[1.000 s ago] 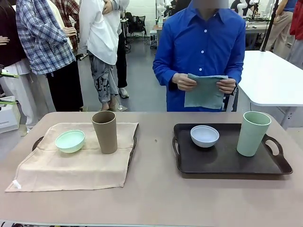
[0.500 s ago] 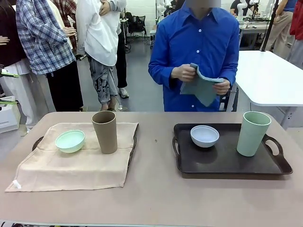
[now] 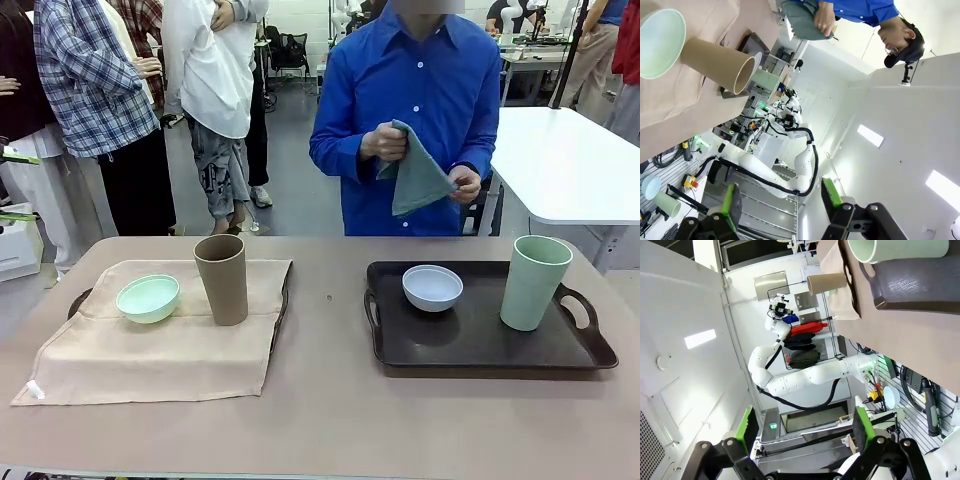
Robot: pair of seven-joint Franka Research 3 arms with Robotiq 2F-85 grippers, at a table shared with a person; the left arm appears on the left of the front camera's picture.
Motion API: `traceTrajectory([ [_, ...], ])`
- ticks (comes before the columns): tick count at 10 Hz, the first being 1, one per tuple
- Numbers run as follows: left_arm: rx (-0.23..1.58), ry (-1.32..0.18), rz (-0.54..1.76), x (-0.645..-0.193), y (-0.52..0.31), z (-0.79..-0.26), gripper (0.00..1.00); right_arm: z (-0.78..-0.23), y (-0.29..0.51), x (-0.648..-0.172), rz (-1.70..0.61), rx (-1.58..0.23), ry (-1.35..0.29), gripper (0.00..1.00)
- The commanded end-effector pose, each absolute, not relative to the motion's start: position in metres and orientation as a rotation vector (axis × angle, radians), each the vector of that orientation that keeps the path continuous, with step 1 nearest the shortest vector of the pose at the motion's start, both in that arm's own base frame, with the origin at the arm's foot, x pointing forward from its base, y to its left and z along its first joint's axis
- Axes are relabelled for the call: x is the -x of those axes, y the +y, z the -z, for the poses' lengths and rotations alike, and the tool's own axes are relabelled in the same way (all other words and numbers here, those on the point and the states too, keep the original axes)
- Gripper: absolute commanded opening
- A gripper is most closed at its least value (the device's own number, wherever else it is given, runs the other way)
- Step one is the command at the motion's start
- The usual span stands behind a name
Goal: Set up a tray with a mat and arrange the tableware.
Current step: Pick up the Picnic Bowl and Reusable plastic cup from the Handle tray in front of the human's position and hold them in the air.
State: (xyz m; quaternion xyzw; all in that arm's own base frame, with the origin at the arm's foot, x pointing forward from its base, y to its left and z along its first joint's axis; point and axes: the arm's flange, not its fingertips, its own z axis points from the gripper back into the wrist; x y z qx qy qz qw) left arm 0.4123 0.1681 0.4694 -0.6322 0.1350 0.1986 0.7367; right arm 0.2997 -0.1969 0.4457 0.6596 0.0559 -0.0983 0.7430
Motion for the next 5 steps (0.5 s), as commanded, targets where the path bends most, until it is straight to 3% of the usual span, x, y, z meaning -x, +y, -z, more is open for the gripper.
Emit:
traceTrajectory([
  [1, 1.383, 0.295, -0.453, -0.412, 0.169, -0.470, 0.86, -0.448, -0.197, -0.300, 0.217, -1.441, 0.125, 1.00],
  [3, 1.389, 0.296, -0.436, -0.412, 0.168, -0.469, 0.86, -0.446, -0.197, -0.300, 0.215, -1.445, 0.122, 1.00],
  [5, 1.312, 0.249, -0.396, -0.415, 0.143, -0.498, 0.86, -0.458, -0.201, -0.309, 0.080, -1.313, 0.019, 1.00],
])
